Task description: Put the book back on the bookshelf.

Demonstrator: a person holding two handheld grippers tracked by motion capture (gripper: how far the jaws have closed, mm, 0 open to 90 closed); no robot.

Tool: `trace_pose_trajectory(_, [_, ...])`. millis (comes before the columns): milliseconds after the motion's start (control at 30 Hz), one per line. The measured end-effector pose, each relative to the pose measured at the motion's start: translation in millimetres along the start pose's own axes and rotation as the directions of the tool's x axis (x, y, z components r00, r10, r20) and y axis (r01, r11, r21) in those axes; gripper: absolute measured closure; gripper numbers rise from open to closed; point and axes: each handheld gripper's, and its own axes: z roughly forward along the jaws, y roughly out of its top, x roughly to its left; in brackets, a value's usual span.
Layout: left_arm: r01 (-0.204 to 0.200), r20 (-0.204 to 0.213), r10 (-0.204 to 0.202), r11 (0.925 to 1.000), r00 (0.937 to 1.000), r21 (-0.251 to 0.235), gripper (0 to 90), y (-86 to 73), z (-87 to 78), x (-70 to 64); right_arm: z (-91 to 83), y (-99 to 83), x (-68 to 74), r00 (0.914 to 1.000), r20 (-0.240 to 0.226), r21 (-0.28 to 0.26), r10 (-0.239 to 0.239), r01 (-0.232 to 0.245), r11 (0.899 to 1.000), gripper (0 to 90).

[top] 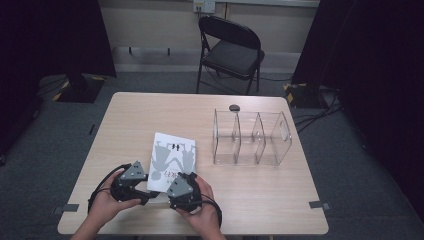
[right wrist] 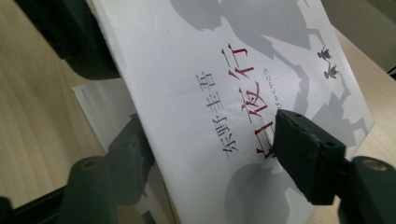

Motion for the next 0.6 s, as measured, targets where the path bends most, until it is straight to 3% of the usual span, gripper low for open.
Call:
trace_pose_trajectory(67, [-0.018, -0.002, 0.018, 0.9998, 0.9998, -0.012, 34.3, -2.6, 1.6, 0.8, -1.5, 2.0, 1.4, 0.9997, 0.009, 0.005, -0.023, 0.023, 1.000, 37.6])
trace_pose_trajectory(200, [-0.004, -0.008, 0.004, 1.0000, 1.0000, 0.005, 30.8, -8.3, 5.3, 3.0, -5.7, 5.6, -2.6, 0.9999, 0.001, 0.012, -0.011, 0.011, 1.000, 42.6])
trace_pose_trajectory(333, [0.017, -0.017, -0.017, 0.9998, 0.9997, -0.001, 30.3, -14.0, 2.8, 9.3, -13.2, 10.7, -6.6, 0.9988, 0.018, 0.019, -0.045, 0.045, 0.999, 51.3])
trace_pose_trajectory(467, [0.026, -0.025, -0.026, 0.9997, 0.9994, 0.002, 29.9, -16.9, 1.3, 13.4, -13.0, 12.4, -5.9, 0.9970, 0.025, 0.034, -0.073, 0.072, 0.997, 52.6])
trace_pose_trajectory(600, [0.022, -0.017, -0.021, 0.9997, 0.9996, 0.009, 30.0, -17.4, 1.4, 13.5, -14.7, 11.9, -8.3, 0.9986, 0.014, 0.025, -0.051, 0.050, 0.998, 53.2])
